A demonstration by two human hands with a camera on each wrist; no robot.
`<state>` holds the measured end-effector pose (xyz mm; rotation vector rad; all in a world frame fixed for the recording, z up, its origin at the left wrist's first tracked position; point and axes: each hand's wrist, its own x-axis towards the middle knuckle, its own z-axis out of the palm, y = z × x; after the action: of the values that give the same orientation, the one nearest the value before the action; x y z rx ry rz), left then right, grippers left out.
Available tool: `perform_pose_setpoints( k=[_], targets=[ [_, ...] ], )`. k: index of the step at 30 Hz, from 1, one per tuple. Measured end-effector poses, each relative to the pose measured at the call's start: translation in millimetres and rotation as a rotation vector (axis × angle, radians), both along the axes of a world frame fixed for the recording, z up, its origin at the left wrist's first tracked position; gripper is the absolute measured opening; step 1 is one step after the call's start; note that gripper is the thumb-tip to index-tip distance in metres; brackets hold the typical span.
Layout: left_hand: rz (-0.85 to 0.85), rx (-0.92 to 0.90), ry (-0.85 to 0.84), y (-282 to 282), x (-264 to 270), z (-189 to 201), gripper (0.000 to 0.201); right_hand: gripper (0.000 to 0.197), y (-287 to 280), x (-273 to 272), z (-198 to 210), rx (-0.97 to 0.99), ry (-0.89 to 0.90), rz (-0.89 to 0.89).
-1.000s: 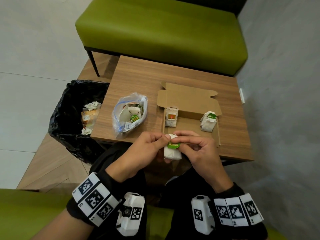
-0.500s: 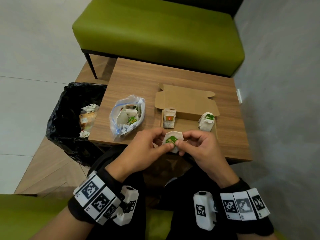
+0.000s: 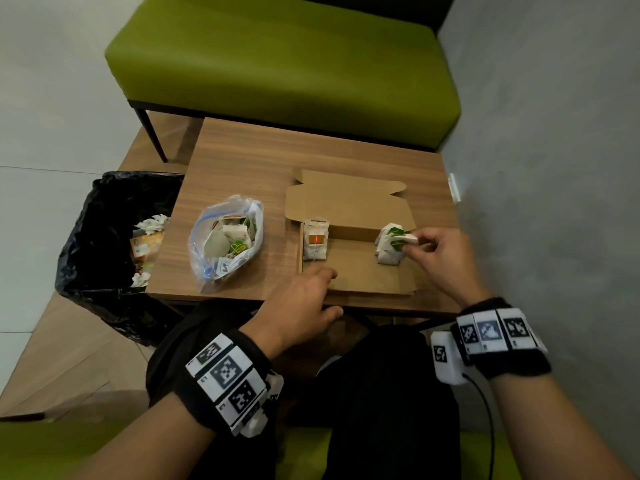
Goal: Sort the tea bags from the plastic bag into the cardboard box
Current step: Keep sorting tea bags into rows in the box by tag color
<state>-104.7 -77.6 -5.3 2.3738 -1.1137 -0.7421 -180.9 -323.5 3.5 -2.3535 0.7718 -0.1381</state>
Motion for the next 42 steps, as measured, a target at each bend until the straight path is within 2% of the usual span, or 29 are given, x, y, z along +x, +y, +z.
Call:
perform_pose_setpoints(
  k=[3, 6, 8, 12, 15, 20, 28, 31, 34, 38, 42],
  targets=[
    [-0.012, 0.041, 0.002, -1, 0, -8, 0.067, 0.022, -15, 10, -14, -0.027, 0.156, -0.002],
    [-0.017, 0.055, -0.028, -2, 0, -10, 0.064, 0.009, -15, 18, -18, -0.011, 0.312, 0.049],
    [-0.025, 0.059, -0.055, -2, 0, -11, 0.061, 0.011, -14, 21, -19, 0.009, 0.383, 0.076],
    [-0.039, 0.068, -0.062, -2, 1, -13, 0.054, 0.015, -12, 26, -20, -0.060, 0.418, 0.113],
    [-0.036, 0.059, -0.063, -1, 2, -13, 0.053, 0.002, -6, 27, -25, -0.160, 0.369, 0.097],
    [-0.044, 0.060, -0.053, 0, 1, -13, 0.052, 0.010, -4, 26, -35, -0.271, 0.297, 0.026],
    [-0.042, 0.054, -0.038, -1, 0, -12, 0.051, 0.020, -6, 22, -26, -0.271, 0.254, -0.016],
    [-0.039, 0.052, -0.037, 0, 1, -13, 0.051, 0.018, -2, 19, -17, -0.230, 0.377, 0.119],
    [-0.042, 0.052, -0.036, 0, 1, -13, 0.051, 0.001, 4, 19, -11, -0.167, 0.589, 0.277],
    [-0.049, 0.056, -0.026, -1, 0, -12, 0.051, 0.023, 2, 20, -11, -0.294, 0.673, 0.307],
    [-0.056, 0.054, -0.034, 0, 0, -13, 0.051, 0.026, 4, 24, -7, -0.370, 0.705, 0.331]
  ],
)
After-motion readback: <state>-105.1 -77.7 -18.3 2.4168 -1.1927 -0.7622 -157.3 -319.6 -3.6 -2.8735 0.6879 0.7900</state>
